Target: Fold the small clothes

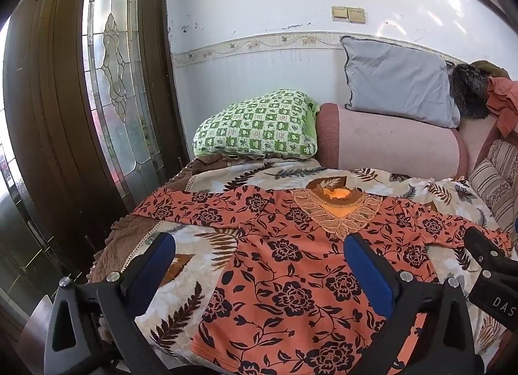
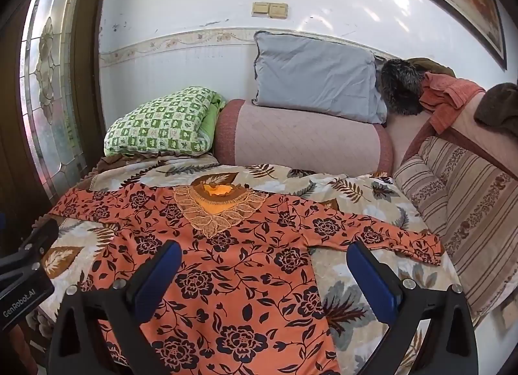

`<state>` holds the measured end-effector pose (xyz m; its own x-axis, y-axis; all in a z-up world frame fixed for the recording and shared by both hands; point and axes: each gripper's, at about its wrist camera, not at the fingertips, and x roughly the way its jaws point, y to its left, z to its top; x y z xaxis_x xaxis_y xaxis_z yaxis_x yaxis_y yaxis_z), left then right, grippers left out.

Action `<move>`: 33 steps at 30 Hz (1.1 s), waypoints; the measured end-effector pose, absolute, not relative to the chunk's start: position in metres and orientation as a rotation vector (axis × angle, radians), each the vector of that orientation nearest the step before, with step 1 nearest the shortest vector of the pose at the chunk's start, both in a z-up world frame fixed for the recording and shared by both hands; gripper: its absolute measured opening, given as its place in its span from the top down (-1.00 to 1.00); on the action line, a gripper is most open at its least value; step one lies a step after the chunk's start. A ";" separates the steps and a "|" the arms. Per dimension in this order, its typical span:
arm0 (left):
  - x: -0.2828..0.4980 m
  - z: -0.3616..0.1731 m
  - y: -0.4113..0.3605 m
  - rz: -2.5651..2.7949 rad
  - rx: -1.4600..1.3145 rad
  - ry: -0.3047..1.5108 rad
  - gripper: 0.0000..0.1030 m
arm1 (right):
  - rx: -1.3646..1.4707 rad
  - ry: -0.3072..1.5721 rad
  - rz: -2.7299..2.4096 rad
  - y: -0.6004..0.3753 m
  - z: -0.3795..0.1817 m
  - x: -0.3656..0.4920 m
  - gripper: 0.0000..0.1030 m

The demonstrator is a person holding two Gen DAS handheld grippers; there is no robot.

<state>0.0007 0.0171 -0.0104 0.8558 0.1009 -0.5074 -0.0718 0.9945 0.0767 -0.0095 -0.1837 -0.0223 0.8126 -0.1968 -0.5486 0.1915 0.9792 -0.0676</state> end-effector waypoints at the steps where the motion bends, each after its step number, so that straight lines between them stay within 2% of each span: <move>1: 0.000 -0.012 0.016 0.093 0.056 0.536 -1.00 | -0.011 0.586 -0.206 -0.183 -0.023 -0.010 -1.00; 33: 0.023 -0.051 0.004 0.066 0.086 0.609 -1.00 | -0.024 0.650 -0.203 -0.182 -0.044 0.005 -1.00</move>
